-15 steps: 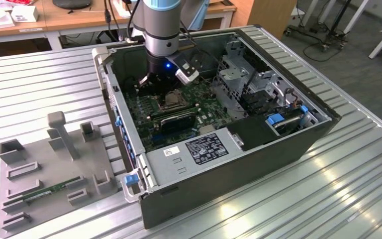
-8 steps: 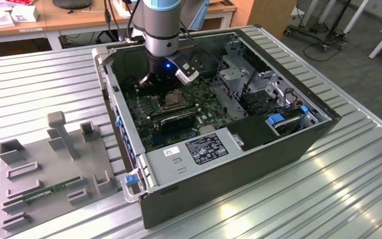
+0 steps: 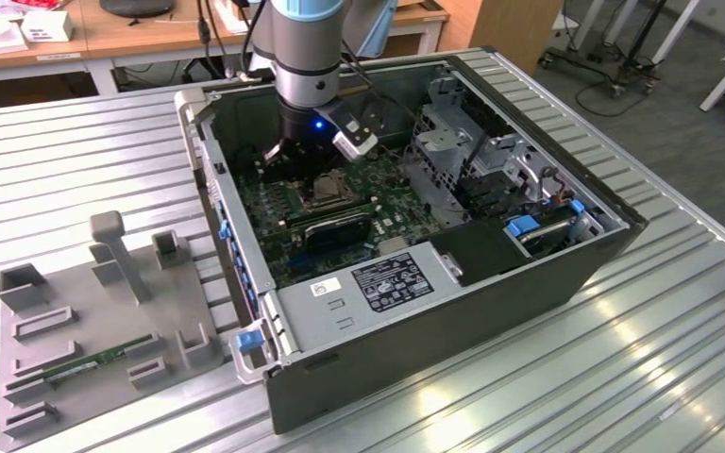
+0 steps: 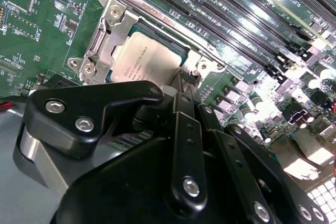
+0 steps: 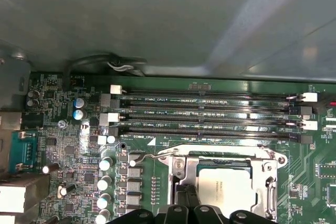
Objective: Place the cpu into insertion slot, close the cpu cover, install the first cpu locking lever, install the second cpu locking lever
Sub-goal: 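Close the cpu cover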
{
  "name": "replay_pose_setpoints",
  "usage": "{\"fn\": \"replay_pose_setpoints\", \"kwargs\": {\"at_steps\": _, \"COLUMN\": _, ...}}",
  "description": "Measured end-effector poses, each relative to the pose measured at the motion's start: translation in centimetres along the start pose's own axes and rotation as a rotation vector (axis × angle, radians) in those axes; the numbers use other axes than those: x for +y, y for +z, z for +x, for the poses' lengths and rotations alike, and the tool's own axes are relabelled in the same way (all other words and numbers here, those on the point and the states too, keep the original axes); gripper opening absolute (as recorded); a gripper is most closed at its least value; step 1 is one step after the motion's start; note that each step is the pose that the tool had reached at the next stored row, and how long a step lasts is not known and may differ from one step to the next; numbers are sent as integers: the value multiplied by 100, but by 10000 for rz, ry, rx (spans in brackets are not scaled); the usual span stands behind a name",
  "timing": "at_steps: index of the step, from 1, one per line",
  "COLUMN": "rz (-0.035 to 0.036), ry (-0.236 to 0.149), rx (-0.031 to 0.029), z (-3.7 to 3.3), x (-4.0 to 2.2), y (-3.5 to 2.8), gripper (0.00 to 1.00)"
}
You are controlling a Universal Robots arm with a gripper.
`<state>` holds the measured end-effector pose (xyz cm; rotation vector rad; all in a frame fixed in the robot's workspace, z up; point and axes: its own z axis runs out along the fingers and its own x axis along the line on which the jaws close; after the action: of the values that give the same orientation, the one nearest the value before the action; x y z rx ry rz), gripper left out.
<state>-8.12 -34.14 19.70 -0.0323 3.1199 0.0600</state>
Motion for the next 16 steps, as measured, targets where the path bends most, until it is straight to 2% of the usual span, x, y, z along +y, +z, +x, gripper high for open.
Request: {"fn": "replay_pose_setpoints", "kwargs": {"at_steps": 16, "rz": 7, "ry": 0, "rx": 5, "z": 3, "x": -4, "y": 3, "gripper": 11}}
